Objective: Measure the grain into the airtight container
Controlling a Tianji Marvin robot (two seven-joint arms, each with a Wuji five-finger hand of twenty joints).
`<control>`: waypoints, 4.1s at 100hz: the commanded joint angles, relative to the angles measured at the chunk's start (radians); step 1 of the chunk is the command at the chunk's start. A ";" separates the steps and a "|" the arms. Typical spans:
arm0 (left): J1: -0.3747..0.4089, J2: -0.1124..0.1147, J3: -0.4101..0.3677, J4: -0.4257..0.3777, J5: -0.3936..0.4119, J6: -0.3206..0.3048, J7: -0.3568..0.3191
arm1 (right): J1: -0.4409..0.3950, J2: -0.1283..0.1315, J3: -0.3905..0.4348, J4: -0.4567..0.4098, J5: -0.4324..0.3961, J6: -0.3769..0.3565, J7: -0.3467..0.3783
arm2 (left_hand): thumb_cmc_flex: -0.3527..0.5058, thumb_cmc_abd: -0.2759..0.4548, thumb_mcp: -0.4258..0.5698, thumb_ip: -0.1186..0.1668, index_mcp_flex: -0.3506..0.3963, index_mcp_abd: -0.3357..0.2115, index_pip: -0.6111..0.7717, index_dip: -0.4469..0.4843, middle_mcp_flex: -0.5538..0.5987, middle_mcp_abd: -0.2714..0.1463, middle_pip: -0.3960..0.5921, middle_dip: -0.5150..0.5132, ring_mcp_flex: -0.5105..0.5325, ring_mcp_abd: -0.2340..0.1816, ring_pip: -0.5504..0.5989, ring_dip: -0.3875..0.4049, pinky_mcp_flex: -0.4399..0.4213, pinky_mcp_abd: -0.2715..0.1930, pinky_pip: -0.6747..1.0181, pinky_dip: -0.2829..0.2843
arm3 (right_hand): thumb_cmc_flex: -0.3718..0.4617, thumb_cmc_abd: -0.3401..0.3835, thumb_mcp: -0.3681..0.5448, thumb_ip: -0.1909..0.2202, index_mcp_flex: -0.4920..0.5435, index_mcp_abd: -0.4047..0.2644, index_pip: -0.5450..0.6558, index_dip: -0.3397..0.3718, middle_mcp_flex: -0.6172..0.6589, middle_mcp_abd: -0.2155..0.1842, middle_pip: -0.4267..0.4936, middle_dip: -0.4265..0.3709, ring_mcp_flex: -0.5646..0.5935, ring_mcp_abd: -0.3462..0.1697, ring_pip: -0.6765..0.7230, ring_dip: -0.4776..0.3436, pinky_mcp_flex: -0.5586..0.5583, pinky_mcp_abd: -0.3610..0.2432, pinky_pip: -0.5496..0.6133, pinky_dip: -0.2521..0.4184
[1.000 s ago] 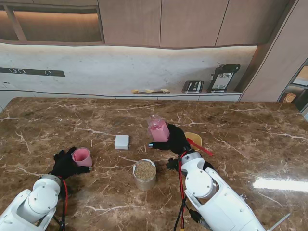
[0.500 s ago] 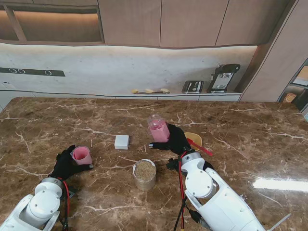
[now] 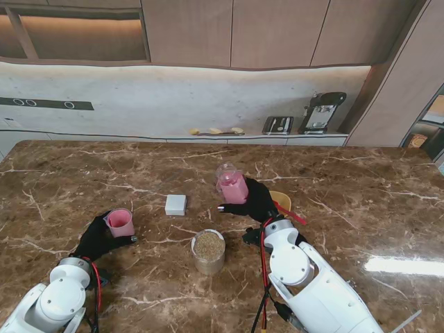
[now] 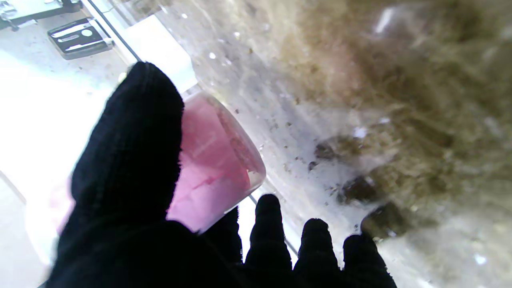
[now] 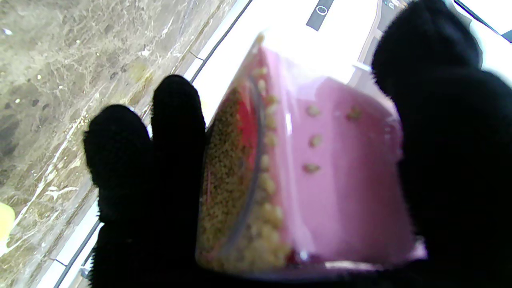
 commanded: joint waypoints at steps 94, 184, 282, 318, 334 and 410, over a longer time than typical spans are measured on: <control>-0.153 0.037 0.104 -0.334 0.168 0.032 -0.118 | -0.056 0.010 0.106 -0.066 -0.055 0.014 -0.045 | -0.006 0.065 0.486 -0.070 0.426 -0.058 0.277 -0.192 0.910 0.152 0.411 0.435 0.664 0.226 0.558 0.450 -0.018 0.087 0.482 0.493 | 0.184 0.307 0.259 -0.002 0.137 -0.201 0.175 0.019 0.126 -0.096 0.181 0.041 0.052 -0.127 0.033 -0.008 -0.018 -0.061 -0.015 0.029; -0.465 0.063 0.360 -0.290 0.345 0.101 -0.252 | -0.091 0.030 0.108 -0.128 -0.163 0.062 -0.041 | 0.022 0.111 0.480 -0.082 0.366 -0.068 0.324 0.087 0.894 0.132 0.627 0.607 0.693 0.318 0.734 0.621 -0.029 0.179 0.734 0.477 | 0.185 0.322 0.255 -0.002 0.137 -0.188 0.170 0.018 0.134 -0.087 0.182 0.044 0.064 -0.119 0.043 -0.005 -0.003 -0.060 -0.006 0.027; -0.613 0.092 0.486 -0.289 0.616 0.011 -0.368 | -0.089 0.034 0.106 -0.136 -0.157 0.082 -0.019 | -0.013 0.092 0.514 -0.080 0.372 -0.094 0.323 0.088 0.915 0.106 0.654 0.636 0.724 0.312 0.758 0.653 -0.028 0.157 0.741 0.440 | 0.181 0.334 0.245 -0.002 0.135 -0.180 0.165 0.010 0.137 -0.084 0.183 0.043 0.066 -0.117 0.047 -0.004 0.000 -0.059 -0.002 0.024; -0.645 0.092 0.529 -0.272 0.708 0.001 -0.342 | -0.092 0.036 0.109 -0.138 -0.152 0.076 -0.008 | -0.030 0.084 0.535 -0.081 0.373 -0.099 0.328 0.075 0.928 0.096 0.663 0.646 0.751 0.317 0.771 0.666 -0.024 0.144 0.732 0.420 | 0.179 0.334 0.244 -0.002 0.135 -0.178 0.163 0.006 0.138 -0.083 0.183 0.043 0.067 -0.115 0.048 -0.004 0.002 -0.060 0.000 0.023; -0.648 0.092 0.540 -0.267 0.764 -0.009 -0.313 | -0.095 0.037 0.111 -0.141 -0.150 0.077 -0.005 | -0.039 0.073 0.551 -0.078 0.379 -0.101 0.331 0.066 0.939 0.088 0.672 0.650 0.769 0.321 0.780 0.672 -0.026 0.149 0.732 0.411 | 0.178 0.336 0.244 -0.003 0.136 -0.178 0.163 0.005 0.138 -0.083 0.183 0.043 0.068 -0.115 0.049 -0.004 0.004 -0.061 0.001 0.023; -0.701 0.110 0.597 -0.271 1.008 -0.133 -0.281 | -0.099 0.036 0.106 -0.150 -0.140 0.100 0.003 | -0.084 0.034 0.619 -0.073 0.398 -0.139 0.337 0.063 0.970 0.058 0.691 0.661 0.808 0.299 0.794 0.684 -0.026 0.143 0.794 0.414 | 0.174 0.339 0.243 -0.003 0.134 -0.172 0.162 0.000 0.138 -0.081 0.183 0.043 0.068 -0.114 0.048 -0.005 0.006 -0.060 0.004 0.020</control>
